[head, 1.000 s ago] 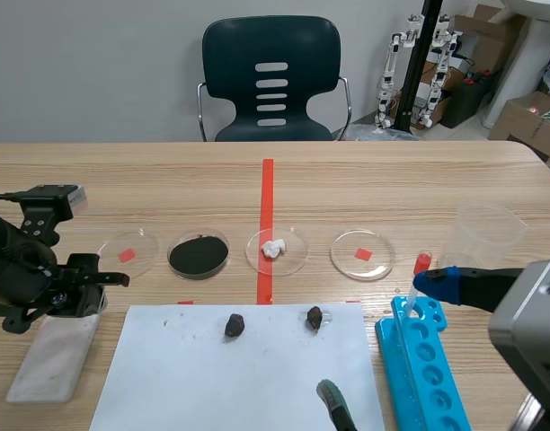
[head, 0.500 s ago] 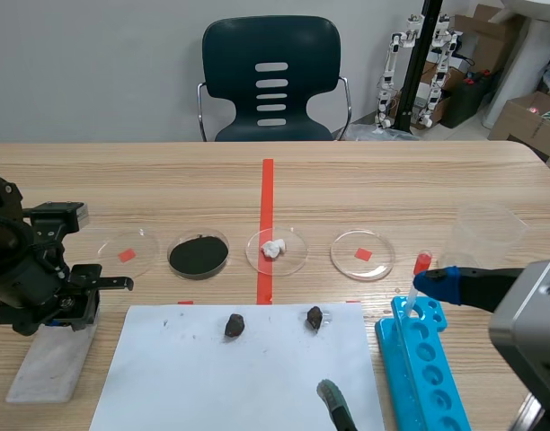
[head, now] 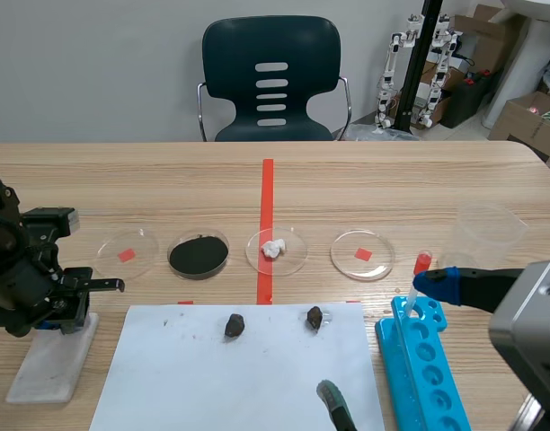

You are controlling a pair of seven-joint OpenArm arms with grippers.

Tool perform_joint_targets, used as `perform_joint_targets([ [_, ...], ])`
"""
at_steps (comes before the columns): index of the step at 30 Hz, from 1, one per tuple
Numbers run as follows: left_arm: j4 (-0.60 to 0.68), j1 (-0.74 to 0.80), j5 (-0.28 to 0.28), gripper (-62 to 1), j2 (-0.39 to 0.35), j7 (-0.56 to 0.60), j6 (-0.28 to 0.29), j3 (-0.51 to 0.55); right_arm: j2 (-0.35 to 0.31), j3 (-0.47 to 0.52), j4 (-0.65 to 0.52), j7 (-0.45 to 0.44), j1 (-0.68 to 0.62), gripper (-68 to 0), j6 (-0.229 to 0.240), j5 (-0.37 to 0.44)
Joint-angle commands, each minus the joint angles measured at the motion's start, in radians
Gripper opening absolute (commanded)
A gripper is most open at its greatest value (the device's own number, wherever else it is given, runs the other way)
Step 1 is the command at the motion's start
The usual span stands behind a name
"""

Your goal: Rub the mineral on the streak plate

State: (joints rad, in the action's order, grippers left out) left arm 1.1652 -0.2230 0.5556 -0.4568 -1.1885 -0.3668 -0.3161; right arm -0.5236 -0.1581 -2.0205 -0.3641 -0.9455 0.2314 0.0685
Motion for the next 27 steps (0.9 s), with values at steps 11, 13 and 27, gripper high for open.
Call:
perform_joint_targets([
  [11, -0.046, -0.016, -0.076, -50.9, 0.002, 0.005, -0.002, 0.000, 0.003, 0.006, -0.020, -0.015, 0.001, 0.4, -0.003, 0.007],
  [13, -0.046, -0.016, -0.134, -50.9, 0.002, 0.001, -0.002, 0.000, 0.003, 0.006, -0.020, -0.015, 0.001, 0.4, -0.003, 0.007],
  [27, -0.046, -0.015, 0.028, -50.9, 0.008, 0.013, 0.048, 0.000, 0.003, 0.006, -0.020, -0.015, 0.001, 0.4, -0.003, 0.007],
])
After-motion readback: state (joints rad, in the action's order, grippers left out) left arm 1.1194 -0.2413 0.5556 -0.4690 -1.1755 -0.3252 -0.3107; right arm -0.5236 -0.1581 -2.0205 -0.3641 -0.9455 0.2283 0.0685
